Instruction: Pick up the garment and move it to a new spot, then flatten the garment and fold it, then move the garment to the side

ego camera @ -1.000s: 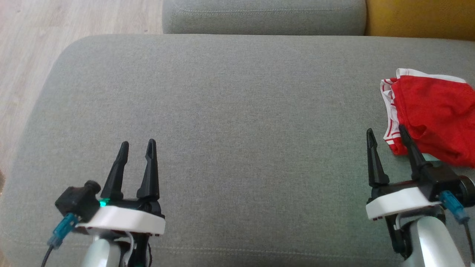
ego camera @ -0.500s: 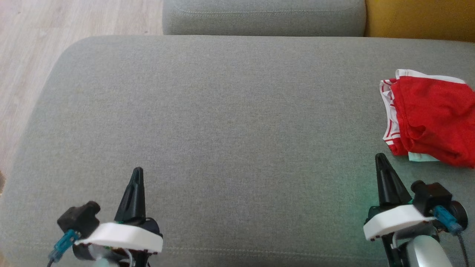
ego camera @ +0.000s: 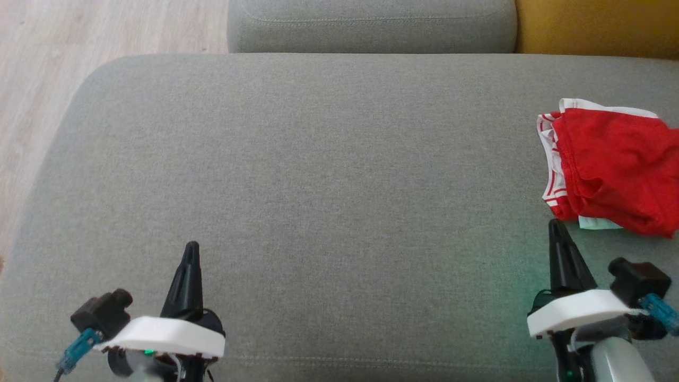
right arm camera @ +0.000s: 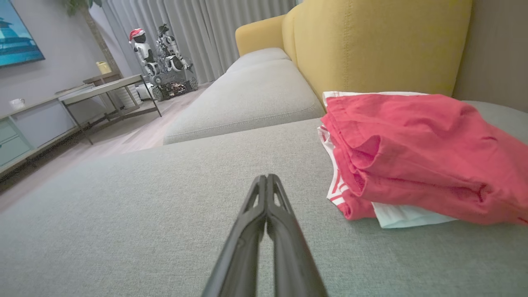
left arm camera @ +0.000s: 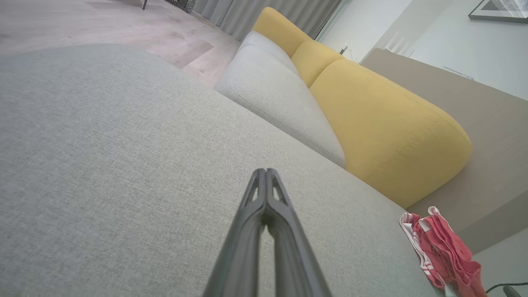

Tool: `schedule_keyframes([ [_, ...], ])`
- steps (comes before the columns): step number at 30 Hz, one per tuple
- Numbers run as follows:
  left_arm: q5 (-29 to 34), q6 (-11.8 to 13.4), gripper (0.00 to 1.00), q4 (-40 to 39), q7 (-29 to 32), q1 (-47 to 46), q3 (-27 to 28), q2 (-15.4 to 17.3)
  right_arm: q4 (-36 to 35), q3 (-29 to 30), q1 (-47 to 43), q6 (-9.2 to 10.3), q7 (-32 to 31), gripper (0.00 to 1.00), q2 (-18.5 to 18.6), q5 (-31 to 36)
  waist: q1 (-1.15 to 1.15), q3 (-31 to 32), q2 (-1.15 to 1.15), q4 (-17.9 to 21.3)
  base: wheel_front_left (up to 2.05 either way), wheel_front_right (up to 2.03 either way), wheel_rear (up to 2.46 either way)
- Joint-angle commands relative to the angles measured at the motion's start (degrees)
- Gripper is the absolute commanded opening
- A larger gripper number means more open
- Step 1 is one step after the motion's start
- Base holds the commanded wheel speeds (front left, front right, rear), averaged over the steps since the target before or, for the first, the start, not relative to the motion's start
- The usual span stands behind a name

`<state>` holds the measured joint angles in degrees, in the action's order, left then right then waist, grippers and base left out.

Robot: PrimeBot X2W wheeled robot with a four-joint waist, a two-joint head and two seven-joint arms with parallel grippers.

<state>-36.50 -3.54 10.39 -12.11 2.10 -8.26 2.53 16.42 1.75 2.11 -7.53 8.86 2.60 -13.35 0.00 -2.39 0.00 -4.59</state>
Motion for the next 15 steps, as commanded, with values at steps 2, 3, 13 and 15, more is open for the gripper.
schedule_keyframes([
  [2, -2.2, -0.5, 0.0, -1.4, 0.6, -3.1, 1.3, 0.7, -2.1, 0.2, 2.5, 0.01, -0.6, 0.0, 0.1, -3.0, 0.0, 0.1, 0.0, 0.1, 0.0, 0.0, 0.0],
  [3, -2.2, -0.5, 0.0, -1.4, 0.6, -3.1, 1.3, 0.7, -2.1, 0.2, 2.5, 0.01, -0.6, 0.0, 0.1, -3.0, 0.0, 0.1, 0.0, 0.1, 0.0, 0.0, 0.0],
  [13, -7.7, -0.9, 0.0, -1.0, 2.0, -3.6, 2.2, 0.9, -2.2, 0.7, 2.7, 0.01, -2.1, 0.0, 0.2, -10.4, 0.0, 0.3, 0.0, 0.6, 0.0, 0.0, 0.0],
  [15, -8.8, -0.9, 0.0, -0.9, 2.3, -3.6, 2.4, 1.0, -2.2, 0.7, 2.7, 0.01, -2.4, 0.0, 0.2, -11.9, 0.0, 0.3, 0.0, 0.6, 0.0, 0.0, 0.0],
])
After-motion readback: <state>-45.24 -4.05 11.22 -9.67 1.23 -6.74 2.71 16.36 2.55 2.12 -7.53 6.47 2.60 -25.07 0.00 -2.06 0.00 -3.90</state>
